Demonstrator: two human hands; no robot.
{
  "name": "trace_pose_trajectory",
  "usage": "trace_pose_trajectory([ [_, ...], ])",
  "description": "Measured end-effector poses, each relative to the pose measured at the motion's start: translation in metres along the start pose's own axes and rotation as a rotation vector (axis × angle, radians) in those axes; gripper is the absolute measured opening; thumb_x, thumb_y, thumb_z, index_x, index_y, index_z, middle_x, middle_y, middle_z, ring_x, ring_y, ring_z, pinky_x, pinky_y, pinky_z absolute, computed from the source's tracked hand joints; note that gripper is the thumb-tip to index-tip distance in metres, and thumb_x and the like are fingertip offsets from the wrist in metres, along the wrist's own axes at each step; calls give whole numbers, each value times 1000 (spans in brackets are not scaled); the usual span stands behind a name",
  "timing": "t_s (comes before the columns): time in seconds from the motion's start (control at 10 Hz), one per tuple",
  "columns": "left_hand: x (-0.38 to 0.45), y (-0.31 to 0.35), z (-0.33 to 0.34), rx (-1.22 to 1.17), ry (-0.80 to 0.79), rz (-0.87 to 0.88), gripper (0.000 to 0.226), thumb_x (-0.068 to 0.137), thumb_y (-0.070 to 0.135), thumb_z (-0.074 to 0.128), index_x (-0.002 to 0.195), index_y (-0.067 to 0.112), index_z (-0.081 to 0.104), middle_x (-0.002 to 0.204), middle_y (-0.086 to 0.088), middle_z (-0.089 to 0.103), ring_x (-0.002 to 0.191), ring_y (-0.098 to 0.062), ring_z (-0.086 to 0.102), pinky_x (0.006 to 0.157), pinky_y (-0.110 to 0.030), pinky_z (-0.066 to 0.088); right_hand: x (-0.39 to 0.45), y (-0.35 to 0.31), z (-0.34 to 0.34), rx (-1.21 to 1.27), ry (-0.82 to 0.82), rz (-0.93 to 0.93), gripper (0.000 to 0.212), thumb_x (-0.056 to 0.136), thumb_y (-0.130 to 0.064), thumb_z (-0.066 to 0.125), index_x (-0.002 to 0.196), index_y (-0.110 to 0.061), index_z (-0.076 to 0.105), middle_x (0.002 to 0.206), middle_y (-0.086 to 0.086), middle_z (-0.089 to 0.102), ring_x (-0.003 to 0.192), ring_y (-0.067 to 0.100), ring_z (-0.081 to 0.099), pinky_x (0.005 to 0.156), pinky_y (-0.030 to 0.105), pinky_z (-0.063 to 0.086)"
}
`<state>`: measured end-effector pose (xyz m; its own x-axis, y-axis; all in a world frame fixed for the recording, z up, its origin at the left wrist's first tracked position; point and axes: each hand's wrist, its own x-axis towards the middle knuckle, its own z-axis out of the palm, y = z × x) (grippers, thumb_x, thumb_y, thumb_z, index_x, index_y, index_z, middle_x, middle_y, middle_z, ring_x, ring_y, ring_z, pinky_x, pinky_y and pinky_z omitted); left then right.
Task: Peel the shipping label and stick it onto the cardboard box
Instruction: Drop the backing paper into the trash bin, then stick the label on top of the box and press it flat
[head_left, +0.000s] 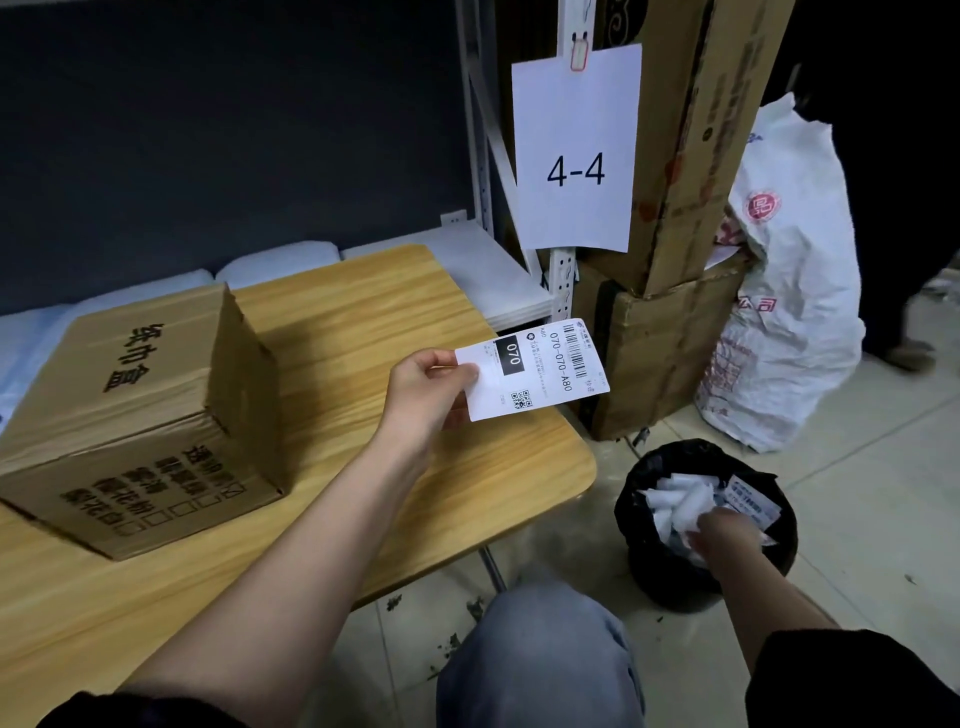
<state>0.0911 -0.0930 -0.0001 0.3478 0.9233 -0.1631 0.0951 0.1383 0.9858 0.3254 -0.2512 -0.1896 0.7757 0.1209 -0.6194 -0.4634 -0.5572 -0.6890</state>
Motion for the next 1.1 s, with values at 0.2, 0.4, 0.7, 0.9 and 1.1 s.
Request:
trace_pose_trajectory([
  [0.2, 4, -3, -4, 2, 11, 2, 21, 88, 3, 59, 73, 18, 54, 70, 0, 63, 57, -17, 58, 54, -24, 45, 19, 16, -2, 76, 35, -61, 35, 90, 9, 43, 123, 15, 53, 128, 36, 53, 119, 48, 52, 50, 27, 35],
  [0.4, 5, -2, -5, -20, 4, 1, 20, 88, 5, 59, 74, 18, 54, 72, 0, 61, 58, -19, 56, 54, -25, 45, 8, 9, -4, 91, 45, -122, 31, 90, 2, 47, 117, 11, 58, 121, 33, 59, 96, 46, 62, 62, 35, 44],
  [0.7, -6, 15, -26, -130, 16, 15, 22, 87, 5, 56, 71, 18, 51, 74, -1, 62, 51, -16, 60, 49, -22, 50, -67, -77, 19, 329, 157, -446, 21, 92, -10, 42, 103, -17, 58, 105, 5, 67, 86, 20, 58, 80, 38, 47],
  [0.9, -15, 37, -52, -276, 43, 45, 17, 89, 6, 51, 76, 17, 52, 79, 0, 63, 60, -17, 61, 48, -18, 54, -151, -126, 49, 397, -79, -750, 18, 96, -10, 43, 104, -12, 59, 90, 1, 64, 72, 8, 58, 66, 21, 45],
  [1.1, -22, 58, -81, -429, 76, 93, 8, 91, 9, 49, 89, 13, 55, 85, -1, 66, 60, -14, 66, 52, -19, 57, -245, -151, 83, 420, -453, -878, 26, 98, -20, 41, 84, -14, 62, 76, 2, 66, 62, 10, 58, 53, 20, 37],
])
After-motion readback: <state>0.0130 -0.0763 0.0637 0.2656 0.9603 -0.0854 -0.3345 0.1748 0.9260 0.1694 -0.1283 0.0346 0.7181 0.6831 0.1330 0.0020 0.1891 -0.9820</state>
